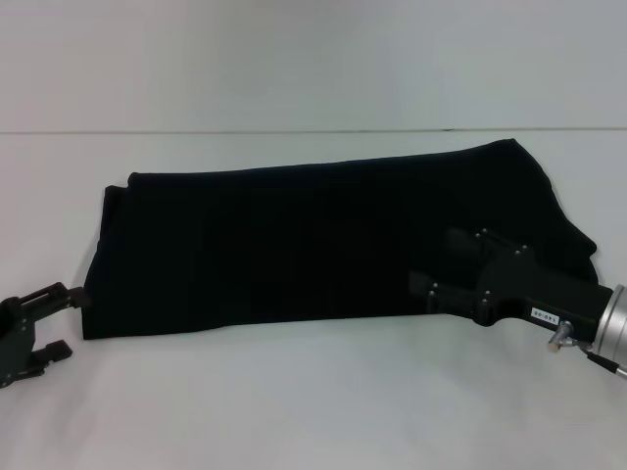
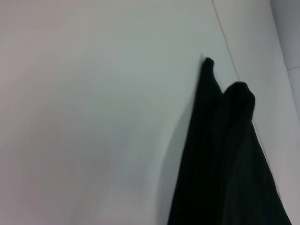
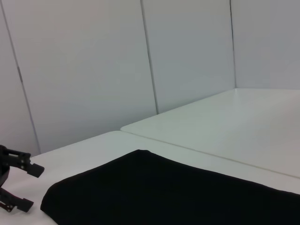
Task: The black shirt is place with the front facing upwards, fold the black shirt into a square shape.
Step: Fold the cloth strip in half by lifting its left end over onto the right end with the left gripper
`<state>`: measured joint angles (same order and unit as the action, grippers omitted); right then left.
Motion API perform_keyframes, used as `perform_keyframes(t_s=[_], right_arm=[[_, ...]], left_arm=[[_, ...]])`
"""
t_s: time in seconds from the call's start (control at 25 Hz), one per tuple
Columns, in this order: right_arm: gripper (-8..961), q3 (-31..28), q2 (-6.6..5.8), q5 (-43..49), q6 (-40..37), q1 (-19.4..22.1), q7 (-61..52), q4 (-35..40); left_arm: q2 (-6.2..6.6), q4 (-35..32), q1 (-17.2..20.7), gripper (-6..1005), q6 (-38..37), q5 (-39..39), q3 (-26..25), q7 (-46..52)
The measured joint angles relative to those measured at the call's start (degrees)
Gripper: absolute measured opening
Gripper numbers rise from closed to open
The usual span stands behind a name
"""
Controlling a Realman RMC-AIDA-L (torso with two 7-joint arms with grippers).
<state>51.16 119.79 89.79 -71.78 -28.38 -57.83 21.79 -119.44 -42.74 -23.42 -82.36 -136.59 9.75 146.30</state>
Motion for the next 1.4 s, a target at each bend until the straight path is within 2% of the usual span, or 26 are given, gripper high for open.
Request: perform_keyframes(t_s=[1.12, 1.4], right_arm=[[947, 0.35, 0.19, -0.05, 0.03, -0.56, 0.00, -0.35], [948, 0.45, 0.26, 0.02, 0.10, -0.91, 0.00, -0.41]], left_arm=[[0.63, 3.45, -2.35, 908, 4.27, -0.09, 0.85, 0.60], [1.14, 6.37, -4.73, 908, 5.70, -0.09, 1.04, 0.23]])
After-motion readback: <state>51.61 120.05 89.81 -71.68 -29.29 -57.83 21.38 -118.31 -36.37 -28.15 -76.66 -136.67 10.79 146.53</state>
